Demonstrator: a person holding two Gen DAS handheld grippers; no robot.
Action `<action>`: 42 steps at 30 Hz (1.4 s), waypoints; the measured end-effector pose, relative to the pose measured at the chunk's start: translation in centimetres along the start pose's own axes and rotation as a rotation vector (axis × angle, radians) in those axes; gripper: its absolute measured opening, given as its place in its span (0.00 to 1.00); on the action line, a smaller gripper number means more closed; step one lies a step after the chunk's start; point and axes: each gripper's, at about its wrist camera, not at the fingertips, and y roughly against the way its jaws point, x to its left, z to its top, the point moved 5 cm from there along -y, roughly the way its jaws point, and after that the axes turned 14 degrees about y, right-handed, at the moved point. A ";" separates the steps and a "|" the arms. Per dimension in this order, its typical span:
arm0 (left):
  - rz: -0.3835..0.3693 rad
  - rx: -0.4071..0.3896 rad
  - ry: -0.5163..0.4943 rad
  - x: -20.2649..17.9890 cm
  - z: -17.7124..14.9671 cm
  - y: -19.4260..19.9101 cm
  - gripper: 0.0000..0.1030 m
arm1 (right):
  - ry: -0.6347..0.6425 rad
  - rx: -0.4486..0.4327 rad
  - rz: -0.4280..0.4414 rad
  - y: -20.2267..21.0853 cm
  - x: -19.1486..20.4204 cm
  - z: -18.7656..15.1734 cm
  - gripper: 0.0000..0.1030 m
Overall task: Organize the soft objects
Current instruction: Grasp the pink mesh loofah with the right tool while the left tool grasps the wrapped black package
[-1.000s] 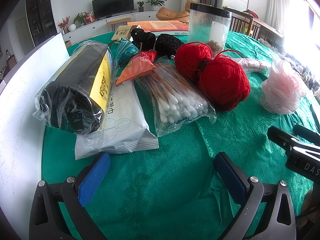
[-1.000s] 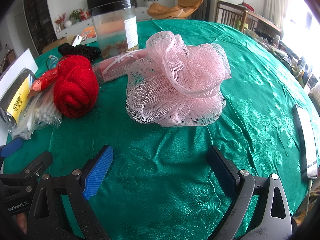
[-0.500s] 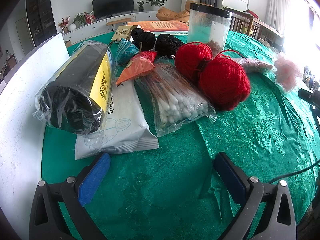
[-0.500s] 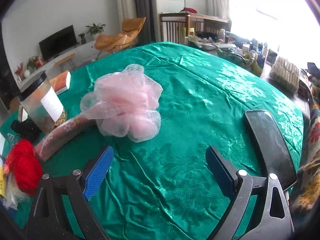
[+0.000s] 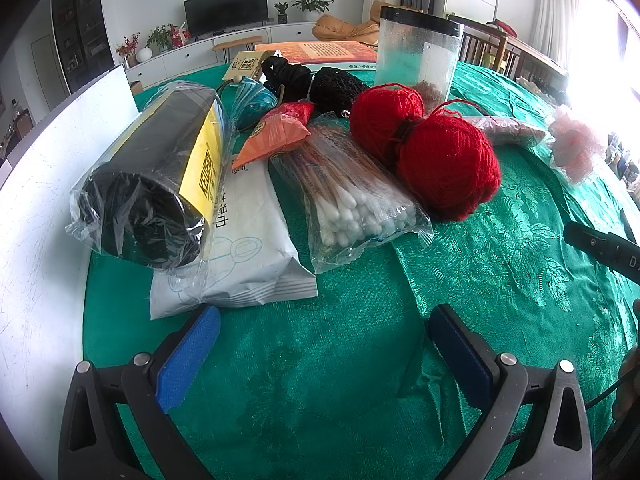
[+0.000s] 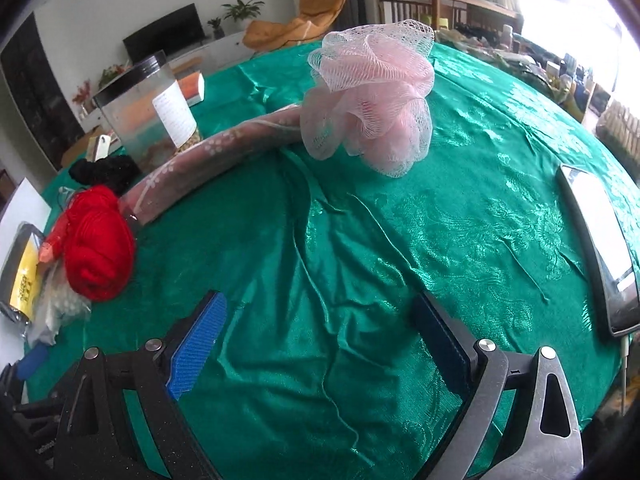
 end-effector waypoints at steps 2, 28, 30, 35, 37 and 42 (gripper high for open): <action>0.000 0.000 0.000 0.0 0.0 0.0 1.00 | 0.012 0.006 -0.011 -0.1 0.2 -0.1 0.93; -0.062 0.048 0.177 3.3 8.3 7.2 1.00 | -0.027 -0.016 0.020 0.4 -0.4 -0.2 0.93; -0.031 0.083 0.196 4.4 9.9 6.3 1.00 | -0.052 -0.029 0.044 0.5 -0.7 -0.2 0.93; 0.061 0.157 0.209 6.4 10.9 3.3 0.99 | -0.013 -0.011 0.008 0.3 -0.3 -0.2 0.93; 0.097 0.170 0.209 7.0 10.8 2.1 0.99 | -0.027 -0.017 0.022 0.4 -0.6 -0.2 0.93; 0.163 0.140 0.177 7.5 11.2 0.8 0.98 | -0.144 -0.088 0.101 1.6 -2.2 -0.1 0.92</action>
